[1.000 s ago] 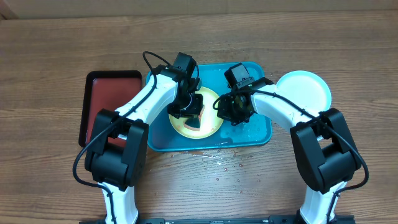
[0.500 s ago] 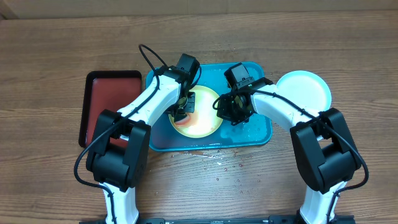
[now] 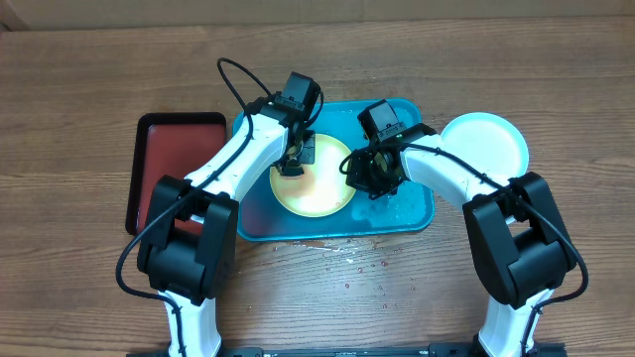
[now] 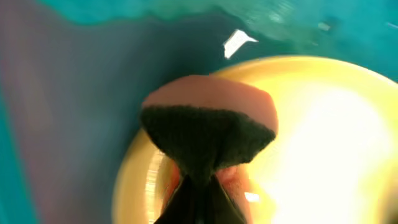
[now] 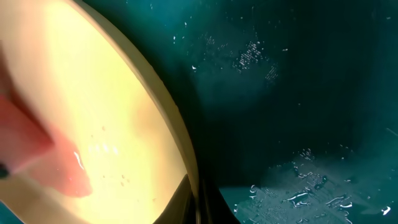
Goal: Clean dirty plates on tray and stack at the side
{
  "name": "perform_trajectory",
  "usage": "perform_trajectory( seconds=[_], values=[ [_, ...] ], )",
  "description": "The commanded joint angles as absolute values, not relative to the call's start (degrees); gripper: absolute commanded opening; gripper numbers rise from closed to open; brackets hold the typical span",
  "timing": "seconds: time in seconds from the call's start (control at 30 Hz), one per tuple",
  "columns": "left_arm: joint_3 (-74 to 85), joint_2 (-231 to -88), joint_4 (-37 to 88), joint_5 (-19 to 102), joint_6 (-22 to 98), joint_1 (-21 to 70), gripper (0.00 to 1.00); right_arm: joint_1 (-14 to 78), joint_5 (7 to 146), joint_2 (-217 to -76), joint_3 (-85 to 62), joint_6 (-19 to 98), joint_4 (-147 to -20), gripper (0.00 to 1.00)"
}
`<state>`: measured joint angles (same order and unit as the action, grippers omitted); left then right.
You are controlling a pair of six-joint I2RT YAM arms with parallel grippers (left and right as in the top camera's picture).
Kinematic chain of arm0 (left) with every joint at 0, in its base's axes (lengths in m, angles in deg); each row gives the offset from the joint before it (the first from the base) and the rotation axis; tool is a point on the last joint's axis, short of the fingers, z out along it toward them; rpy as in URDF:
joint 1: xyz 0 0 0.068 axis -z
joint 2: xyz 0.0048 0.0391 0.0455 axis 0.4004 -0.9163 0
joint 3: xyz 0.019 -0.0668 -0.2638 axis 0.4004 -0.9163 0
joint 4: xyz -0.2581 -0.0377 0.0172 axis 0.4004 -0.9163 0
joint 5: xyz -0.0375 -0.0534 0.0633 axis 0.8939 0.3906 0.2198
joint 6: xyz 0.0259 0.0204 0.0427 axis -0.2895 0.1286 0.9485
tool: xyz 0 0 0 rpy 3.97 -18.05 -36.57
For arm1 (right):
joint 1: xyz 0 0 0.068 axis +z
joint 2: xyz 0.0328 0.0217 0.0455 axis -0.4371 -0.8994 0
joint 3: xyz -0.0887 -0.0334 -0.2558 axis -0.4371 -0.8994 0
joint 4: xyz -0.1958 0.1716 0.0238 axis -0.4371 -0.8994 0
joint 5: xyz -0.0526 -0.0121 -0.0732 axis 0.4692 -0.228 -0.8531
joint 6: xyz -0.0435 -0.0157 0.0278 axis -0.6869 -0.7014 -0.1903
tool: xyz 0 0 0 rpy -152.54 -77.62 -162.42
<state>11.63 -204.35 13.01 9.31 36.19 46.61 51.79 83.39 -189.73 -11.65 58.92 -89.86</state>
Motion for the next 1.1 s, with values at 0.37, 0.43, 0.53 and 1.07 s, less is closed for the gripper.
perform_trajectory(
  seconds=[0.37, 0.43, 0.53, 1.07],
  values=[
    [12.4, -204.9, 12.6, 20.9, 44.1, 49.5, 0.04, 51.4, 82.4, -190.7, -12.4, 58.0, -91.3, 0.04],
    [12.4, -204.9, 12.8, 17.2, 44.0, 49.5, 0.04, 51.4, 82.4, -190.7, -12.4, 58.0, -91.3, 0.04],
    [12.4, -204.9, 13.2, 9.5, 41.0, 49.5, 0.04, 51.4, 82.4, -190.7, -12.4, 58.0, -91.3, 0.04],
    [12.4, -204.9, 4.8, 27.9, 41.7, 49.5, 0.04, 51.4, 82.2, -190.7, -12.4, 58.0, -91.3, 0.04]
  ],
)
